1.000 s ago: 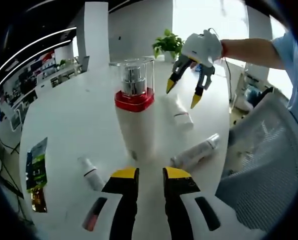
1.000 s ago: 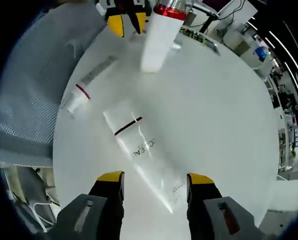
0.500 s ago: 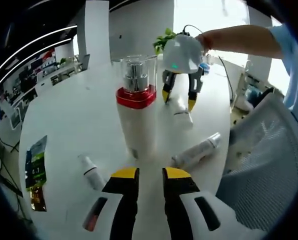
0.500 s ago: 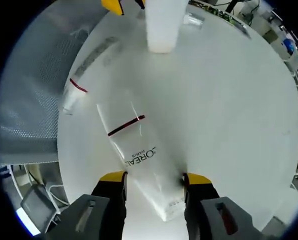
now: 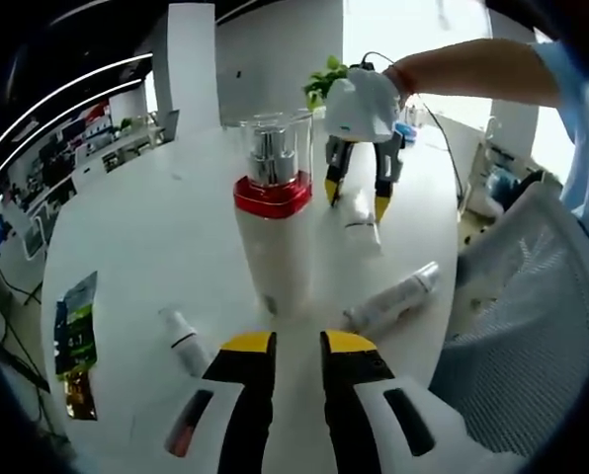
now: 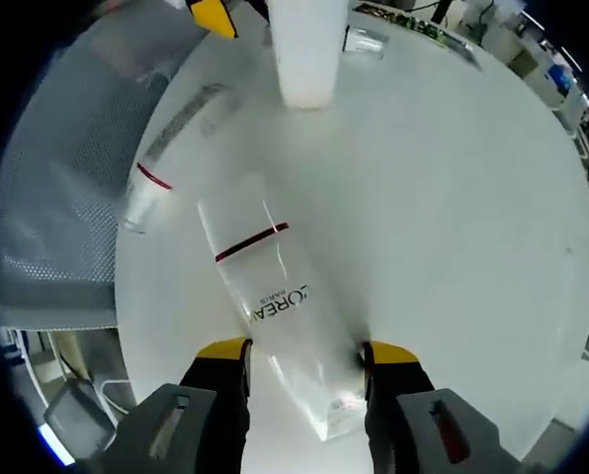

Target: Arrange the skincare products in the storage area until every visible bottle or jar stands upright without overlapping.

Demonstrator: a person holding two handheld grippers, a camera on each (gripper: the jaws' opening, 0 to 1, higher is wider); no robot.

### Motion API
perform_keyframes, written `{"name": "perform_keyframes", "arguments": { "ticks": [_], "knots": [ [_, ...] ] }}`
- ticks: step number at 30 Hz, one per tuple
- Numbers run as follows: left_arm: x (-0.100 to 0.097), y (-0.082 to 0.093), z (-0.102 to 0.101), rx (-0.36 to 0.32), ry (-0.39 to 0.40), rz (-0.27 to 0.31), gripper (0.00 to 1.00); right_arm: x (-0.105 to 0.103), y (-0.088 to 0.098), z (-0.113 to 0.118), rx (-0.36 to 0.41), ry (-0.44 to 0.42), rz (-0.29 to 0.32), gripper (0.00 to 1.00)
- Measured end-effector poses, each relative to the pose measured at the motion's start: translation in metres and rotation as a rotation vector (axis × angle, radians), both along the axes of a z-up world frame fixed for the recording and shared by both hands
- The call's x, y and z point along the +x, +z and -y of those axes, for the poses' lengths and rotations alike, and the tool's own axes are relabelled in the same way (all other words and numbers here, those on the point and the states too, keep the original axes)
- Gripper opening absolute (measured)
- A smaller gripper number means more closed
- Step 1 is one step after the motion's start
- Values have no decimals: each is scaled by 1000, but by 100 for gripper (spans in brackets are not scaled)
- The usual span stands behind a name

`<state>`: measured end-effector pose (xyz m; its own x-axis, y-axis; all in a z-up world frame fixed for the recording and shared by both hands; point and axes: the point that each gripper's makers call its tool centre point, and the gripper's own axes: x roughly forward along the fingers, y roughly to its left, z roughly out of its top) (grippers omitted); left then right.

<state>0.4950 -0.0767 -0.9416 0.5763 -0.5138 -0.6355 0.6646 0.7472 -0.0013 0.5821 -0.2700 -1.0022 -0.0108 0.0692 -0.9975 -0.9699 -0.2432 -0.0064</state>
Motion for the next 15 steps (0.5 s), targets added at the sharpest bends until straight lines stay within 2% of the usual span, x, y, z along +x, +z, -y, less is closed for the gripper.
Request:
{"name": "perform_keyframes", "arguments": {
  "ticks": [7, 10, 15],
  "knots": [
    [-1, -1, 0, 9, -3, 1, 16, -1, 0, 0, 27, -4, -5, 43],
    [0, 0, 0, 6, -4, 2, 16, 0, 0, 0, 22, -36, -1, 43],
    [0, 2, 1, 4, -5, 10, 16, -2, 1, 3, 13, -55, 1, 38]
  ]
}}
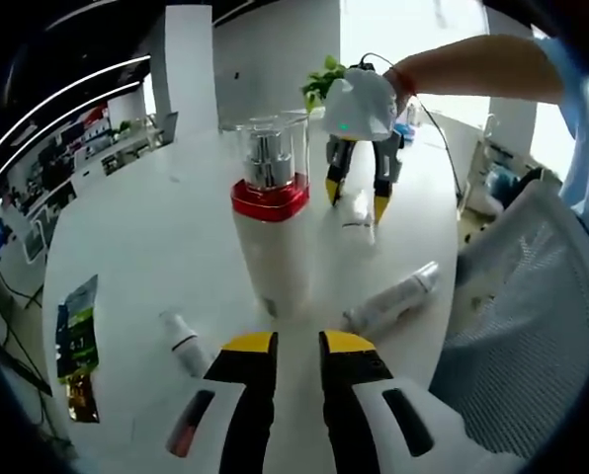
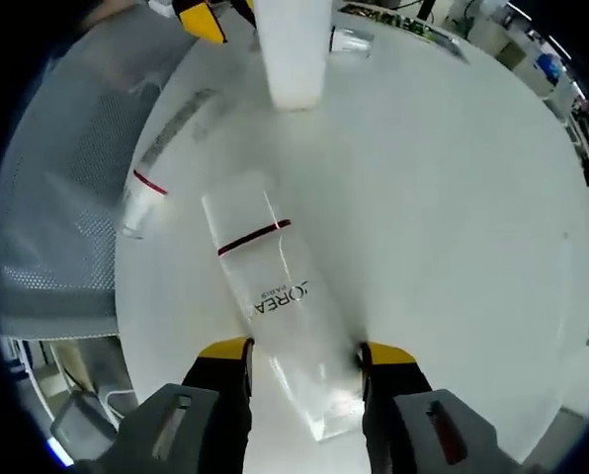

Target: Arrange the skincare products in the storage area until every visible bottle or jar stands upright without overlapping.

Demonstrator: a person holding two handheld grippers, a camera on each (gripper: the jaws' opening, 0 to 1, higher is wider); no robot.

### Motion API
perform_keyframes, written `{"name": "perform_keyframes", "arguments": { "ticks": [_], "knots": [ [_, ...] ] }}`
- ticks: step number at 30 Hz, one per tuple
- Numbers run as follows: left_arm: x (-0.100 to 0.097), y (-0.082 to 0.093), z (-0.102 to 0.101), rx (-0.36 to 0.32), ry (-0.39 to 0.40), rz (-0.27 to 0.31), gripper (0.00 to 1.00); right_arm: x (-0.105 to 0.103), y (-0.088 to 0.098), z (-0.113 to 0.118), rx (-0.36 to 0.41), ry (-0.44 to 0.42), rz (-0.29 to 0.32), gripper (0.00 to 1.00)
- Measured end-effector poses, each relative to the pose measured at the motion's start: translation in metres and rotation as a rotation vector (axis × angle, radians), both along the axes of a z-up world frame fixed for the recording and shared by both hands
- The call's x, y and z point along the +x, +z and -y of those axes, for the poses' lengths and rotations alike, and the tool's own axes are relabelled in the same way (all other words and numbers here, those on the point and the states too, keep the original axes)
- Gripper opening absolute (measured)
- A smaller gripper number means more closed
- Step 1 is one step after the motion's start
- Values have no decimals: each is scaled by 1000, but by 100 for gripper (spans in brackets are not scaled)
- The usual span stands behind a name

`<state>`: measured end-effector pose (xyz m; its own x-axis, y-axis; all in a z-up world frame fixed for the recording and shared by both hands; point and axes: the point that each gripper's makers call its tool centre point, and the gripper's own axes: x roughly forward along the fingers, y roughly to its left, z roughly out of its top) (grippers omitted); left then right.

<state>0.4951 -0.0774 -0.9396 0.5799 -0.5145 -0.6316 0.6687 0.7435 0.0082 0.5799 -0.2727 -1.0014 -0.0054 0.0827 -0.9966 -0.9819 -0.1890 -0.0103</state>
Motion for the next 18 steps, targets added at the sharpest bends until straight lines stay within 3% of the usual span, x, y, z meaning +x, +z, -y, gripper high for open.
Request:
{"name": "perform_keyframes", "arguments": {
  "ticks": [4, 8, 18],
  "knots": [
    [0, 1, 0, 1, -2, 5, 15, -6, 0, 1, 0, 10, 2, 31],
    [0, 1, 2, 2, -10, 7, 15, -6, 0, 2, -7, -28, 13, 29],
    [0, 4, 2, -1, -8, 16, 15, -10, 2, 1, -40, 1, 75, 25]
  ]
}}
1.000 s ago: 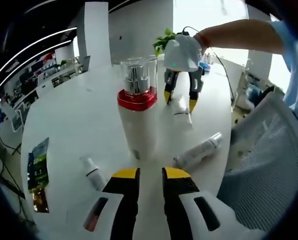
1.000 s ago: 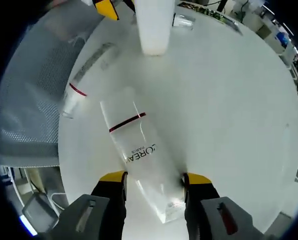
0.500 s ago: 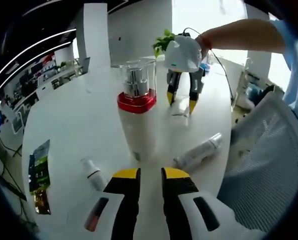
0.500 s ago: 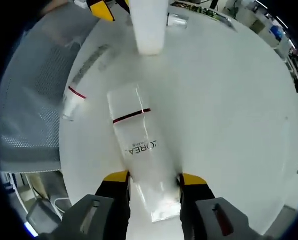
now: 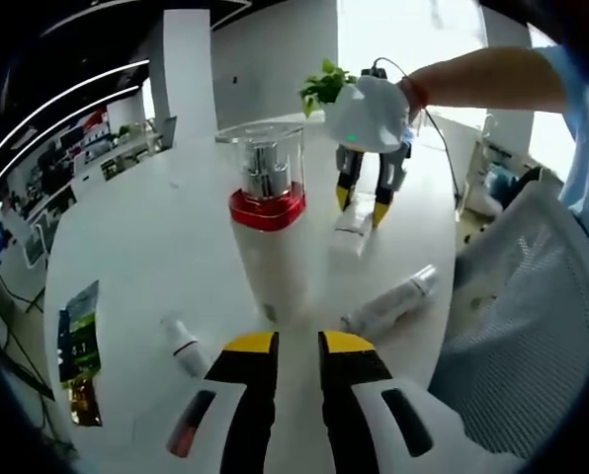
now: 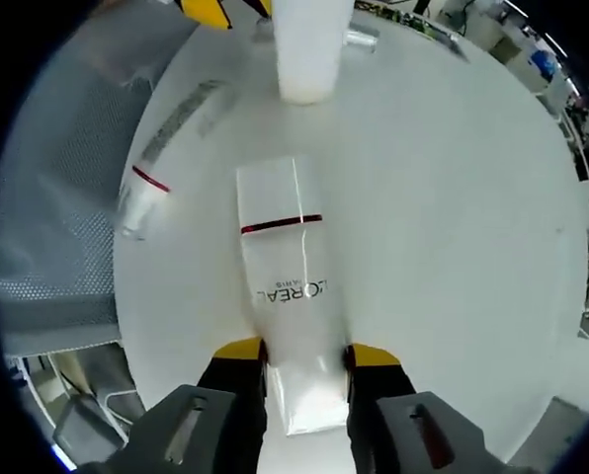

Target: Arrange the skincare products in the storage area until every visible bottle or jar stands upright without overlapping.

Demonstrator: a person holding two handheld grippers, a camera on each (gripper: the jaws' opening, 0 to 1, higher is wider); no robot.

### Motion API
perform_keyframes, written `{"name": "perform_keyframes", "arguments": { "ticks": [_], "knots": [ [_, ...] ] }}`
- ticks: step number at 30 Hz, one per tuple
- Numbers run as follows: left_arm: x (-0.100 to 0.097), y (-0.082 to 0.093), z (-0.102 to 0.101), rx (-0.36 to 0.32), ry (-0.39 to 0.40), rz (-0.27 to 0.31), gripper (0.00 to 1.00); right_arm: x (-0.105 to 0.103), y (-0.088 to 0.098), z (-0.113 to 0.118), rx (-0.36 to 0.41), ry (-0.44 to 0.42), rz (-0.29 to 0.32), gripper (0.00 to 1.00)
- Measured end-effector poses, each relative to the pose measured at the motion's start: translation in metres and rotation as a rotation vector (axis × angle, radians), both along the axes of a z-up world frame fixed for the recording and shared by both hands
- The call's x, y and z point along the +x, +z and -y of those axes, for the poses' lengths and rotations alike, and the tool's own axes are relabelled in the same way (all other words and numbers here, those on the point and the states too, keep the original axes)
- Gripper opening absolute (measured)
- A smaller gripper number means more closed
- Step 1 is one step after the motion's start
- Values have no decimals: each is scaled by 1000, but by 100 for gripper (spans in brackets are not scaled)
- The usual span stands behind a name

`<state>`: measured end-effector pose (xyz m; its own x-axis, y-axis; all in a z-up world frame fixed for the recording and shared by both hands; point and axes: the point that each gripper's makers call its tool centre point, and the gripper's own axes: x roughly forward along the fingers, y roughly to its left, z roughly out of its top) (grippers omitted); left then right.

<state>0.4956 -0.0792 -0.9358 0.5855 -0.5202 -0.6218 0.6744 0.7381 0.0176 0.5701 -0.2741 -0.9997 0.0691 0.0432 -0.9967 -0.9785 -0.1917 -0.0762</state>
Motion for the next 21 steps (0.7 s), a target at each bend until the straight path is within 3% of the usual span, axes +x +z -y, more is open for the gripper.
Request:
{"name": "perform_keyframes", "arguments": {
  "ticks": [6, 17, 21],
  "knots": [
    [1, 4, 0, -17, 5, 5, 15, -1, 3, 0, 30, 36, 70, 25],
    [0, 7, 3, -67, 13, -21, 13, -3, 13, -2, 87, 136, 281, 25],
    [1, 8, 3, -104, 29, -45, 13, -6, 24, -5, 110, 182, 365, 25]
  ]
}}
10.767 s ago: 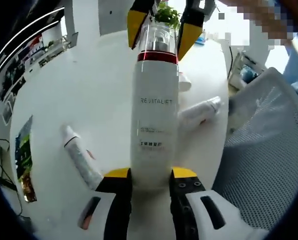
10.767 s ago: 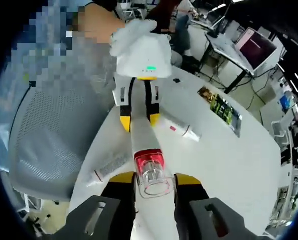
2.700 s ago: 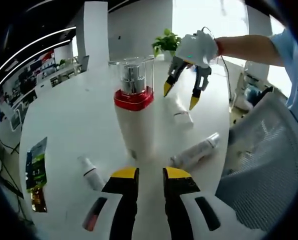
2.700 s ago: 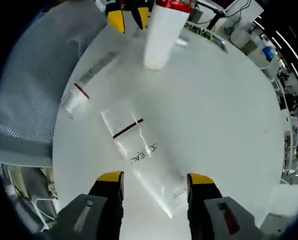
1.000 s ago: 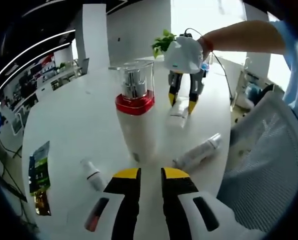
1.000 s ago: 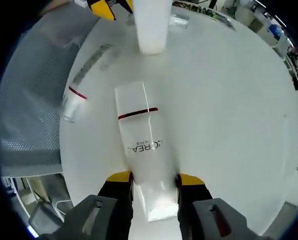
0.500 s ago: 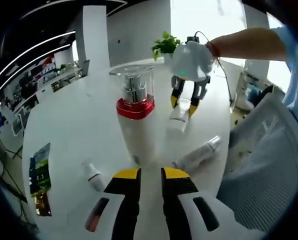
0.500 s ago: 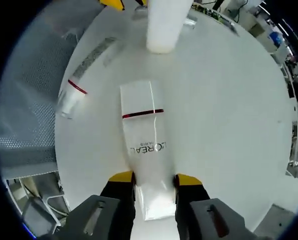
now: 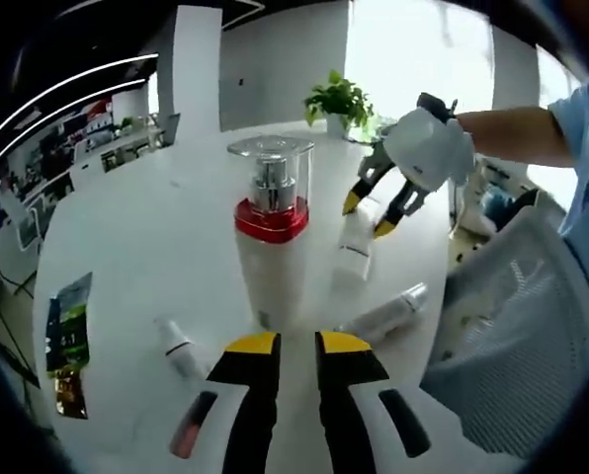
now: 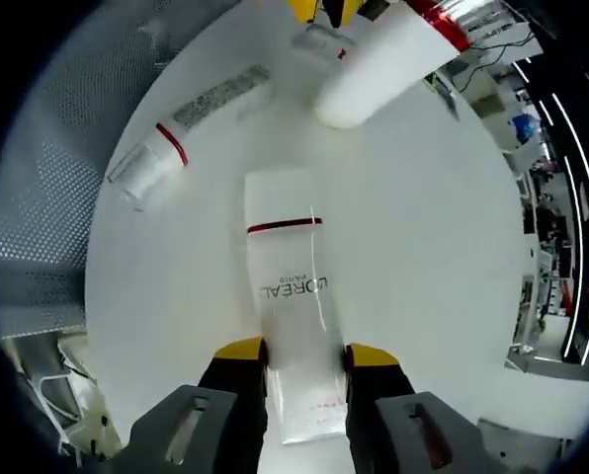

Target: Arrange the skincare products in the storage area until every visible bottle or jar stands upright without overlapping.

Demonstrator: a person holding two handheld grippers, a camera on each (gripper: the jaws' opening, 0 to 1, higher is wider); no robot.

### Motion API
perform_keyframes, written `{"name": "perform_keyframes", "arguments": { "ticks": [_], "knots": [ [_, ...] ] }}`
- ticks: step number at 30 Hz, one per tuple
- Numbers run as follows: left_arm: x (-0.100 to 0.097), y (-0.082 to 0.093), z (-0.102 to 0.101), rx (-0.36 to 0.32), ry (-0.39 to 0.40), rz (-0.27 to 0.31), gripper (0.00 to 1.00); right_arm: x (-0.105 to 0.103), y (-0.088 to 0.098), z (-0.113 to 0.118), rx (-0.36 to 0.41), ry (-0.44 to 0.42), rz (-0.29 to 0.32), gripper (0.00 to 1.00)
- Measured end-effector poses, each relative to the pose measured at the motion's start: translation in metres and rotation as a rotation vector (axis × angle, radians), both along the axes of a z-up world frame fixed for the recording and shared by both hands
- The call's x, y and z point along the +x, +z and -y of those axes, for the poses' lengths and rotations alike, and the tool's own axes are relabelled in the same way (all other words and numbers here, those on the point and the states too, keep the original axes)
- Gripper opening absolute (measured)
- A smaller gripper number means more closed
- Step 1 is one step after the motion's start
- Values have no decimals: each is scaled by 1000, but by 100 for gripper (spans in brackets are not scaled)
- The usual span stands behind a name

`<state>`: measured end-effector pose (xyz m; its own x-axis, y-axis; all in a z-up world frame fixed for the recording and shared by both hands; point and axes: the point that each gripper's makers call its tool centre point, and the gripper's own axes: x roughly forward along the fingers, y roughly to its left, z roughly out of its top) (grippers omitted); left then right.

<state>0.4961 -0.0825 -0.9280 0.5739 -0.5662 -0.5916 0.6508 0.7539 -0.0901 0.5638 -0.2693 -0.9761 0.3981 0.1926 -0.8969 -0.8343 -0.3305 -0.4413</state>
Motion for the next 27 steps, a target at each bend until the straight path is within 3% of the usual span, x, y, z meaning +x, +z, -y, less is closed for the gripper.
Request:
{"name": "perform_keyframes", "arguments": {
  "ticks": [7, 15, 19, 21, 27],
  "knots": [
    [-1, -2, 0, -41, 21, -48, 13, -6, 18, -8, 97, 19, 77, 24],
    [-4, 1, 4, -106, 23, -83, 13, -14, 36, -15, 61, 146, 227, 24],
    [-8, 6, 11, -185, 13, -115, 16, -23, 51, -25, 87, 197, 277, 24],
    [-10, 6, 13, -217, 8, -146, 18, -29, 59, -31, 105, 216, 289, 25],
    [-14, 13, 21, -275, -21, -156, 22, -47, 77, -50, 189, 246, 302, 25]
  ]
}}
